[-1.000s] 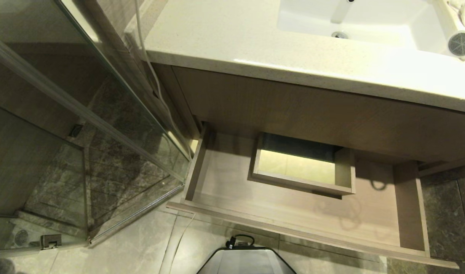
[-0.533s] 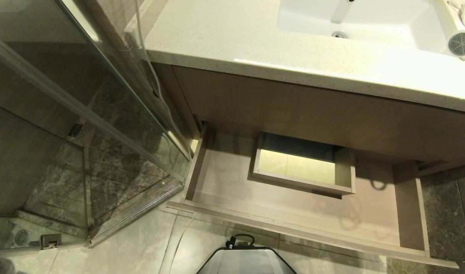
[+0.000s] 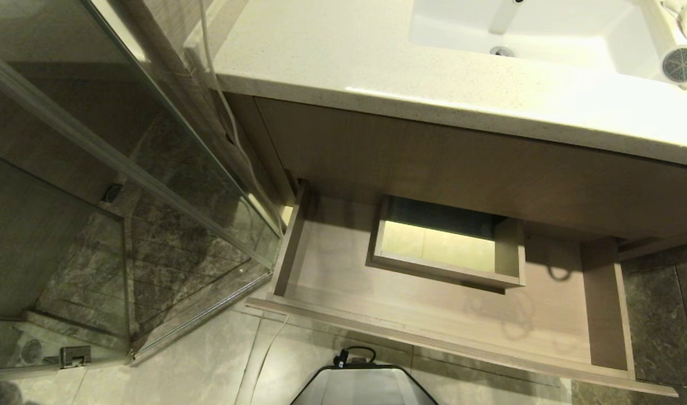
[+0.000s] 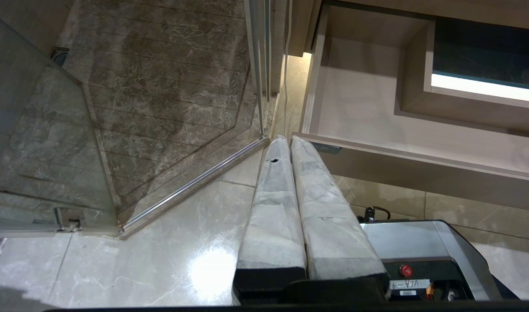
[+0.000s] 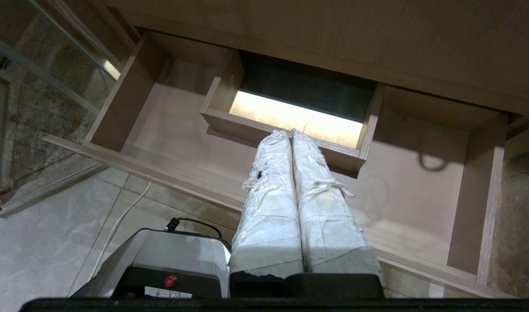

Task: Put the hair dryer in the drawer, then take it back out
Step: Pick up the hairdryer

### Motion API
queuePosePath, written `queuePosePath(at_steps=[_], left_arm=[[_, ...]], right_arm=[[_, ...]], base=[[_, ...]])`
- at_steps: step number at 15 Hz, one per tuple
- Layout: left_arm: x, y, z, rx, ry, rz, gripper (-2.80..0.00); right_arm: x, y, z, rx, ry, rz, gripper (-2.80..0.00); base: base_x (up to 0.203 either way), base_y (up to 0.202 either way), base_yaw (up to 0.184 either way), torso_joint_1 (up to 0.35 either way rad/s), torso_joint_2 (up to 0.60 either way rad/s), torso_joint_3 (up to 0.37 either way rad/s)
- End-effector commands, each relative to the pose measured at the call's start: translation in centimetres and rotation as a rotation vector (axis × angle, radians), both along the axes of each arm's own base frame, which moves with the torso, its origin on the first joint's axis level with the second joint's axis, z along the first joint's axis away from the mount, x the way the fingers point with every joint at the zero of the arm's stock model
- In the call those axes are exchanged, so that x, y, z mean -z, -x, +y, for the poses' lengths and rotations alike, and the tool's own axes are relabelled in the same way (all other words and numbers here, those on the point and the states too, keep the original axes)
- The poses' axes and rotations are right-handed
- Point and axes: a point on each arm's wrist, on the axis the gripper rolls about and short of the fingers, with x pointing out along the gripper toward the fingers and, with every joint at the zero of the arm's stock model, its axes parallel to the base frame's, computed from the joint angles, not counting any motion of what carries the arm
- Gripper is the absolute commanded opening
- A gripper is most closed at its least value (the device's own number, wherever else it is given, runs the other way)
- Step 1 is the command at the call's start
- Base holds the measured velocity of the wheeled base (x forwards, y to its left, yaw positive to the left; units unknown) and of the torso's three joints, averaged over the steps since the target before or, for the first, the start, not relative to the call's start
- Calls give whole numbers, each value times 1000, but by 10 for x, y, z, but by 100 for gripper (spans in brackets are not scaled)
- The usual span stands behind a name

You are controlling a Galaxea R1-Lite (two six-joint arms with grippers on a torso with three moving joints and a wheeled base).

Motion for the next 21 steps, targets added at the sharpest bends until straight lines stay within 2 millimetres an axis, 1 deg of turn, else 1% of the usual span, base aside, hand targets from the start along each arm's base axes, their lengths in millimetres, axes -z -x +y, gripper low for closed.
queuePosePath(at_steps=[1,6,17,19,21], left_arm=[[0,0,0,0,0,-1,-280],[0,0,0,-1,0,1,-280],[0,0,0,-1,1,1,-280],[0,0,0,-1,0,-1,-280],[0,0,0,-1,0,0,-280]], right_arm=[[12,0,0,-2,0,0,-280],[12,0,0,-3,2,-1,-280],[12,0,0,0,2,1,-280],[12,0,0,-3,2,-1,-280],[12,0,0,-2,2,0,-280]], base=[[0,0,0,0,0,0],[0,0,0,0,0,0],[1,8,-162,2,2,2],[-3,2,-78,5,0,3],[0,0,0,0,0,0]])
